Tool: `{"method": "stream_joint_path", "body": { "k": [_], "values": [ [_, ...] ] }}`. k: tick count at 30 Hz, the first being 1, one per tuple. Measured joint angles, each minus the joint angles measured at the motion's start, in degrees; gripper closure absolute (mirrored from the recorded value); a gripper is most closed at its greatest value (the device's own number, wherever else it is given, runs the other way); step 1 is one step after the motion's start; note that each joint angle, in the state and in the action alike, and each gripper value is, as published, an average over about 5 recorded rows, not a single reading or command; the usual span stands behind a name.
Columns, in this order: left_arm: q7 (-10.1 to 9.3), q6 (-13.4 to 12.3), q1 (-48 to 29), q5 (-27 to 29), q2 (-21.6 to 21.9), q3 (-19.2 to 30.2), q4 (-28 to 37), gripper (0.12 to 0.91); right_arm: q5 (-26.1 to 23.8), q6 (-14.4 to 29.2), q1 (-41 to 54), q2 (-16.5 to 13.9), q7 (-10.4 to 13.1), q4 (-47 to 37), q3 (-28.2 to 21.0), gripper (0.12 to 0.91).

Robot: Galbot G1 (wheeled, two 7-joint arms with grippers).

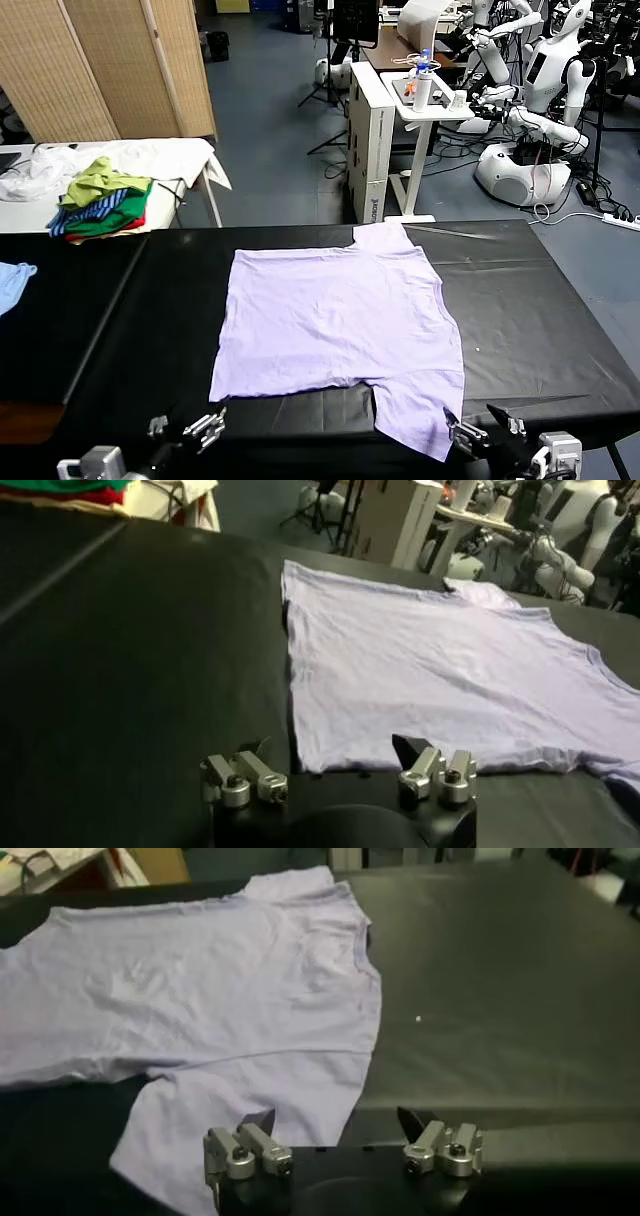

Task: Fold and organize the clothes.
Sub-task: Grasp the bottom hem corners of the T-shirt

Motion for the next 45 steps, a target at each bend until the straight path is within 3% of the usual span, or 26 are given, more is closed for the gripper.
{"method": "stream_joint_path", "body": {
  "k": [9,12,15,23,25,28,37,45],
  "values": [
    [0.03,-0.92,-1.42,0.92,-1.26,0.8,3.21,0.125,-0.61,-0.11,0.87,0.76,-0.02,-1.49,-1.52,0.118],
    [0.12,-1.11,-2.02,1.14,-1.57,1.13,4.16,0.155,-1.03,-0.18,1.04,1.17,-0.02,-1.94,-2.31,0.172],
    [0.25,-1.17,-2.43,1.28,-1.87,1.47,4.75,0.273,-1.51,-0.14,1.19,1.54,0.07,-2.42,-3.02,0.349],
    [0.48,-1.59,-2.89,1.37,-2.06,1.74,6.04,0.728,-1.88,-0.11,0.89,1.7,0.19,-2.28,-3.66,0.851],
    [0.53,-1.67,-2.87,1.24,-2.06,1.74,6.11,0.848,-1.97,-0.12,0.48,1.7,0.43,-1.78,-3.53,0.884],
    [0.43,-1.78,-2.55,1.16,-2.16,1.73,5.86,0.885,-2.03,-0.3,-0.52,1.65,0.97,-0.61,-3.01,0.886],
    [-0.98,-2.64,1.31,3.43,-3.09,0.79,2.26,0.885,-2.24,-1.6,-5.37,1.22,1.95,3.65,-1.6,0.886],
    [-1.32,-4.51,5.16,5.0,-3.72,-0.36,-1.04,0.885,-0.6,2.87,-4.84,0.6,-0.83,3.86,-0.36,0.886]
  ]
}}
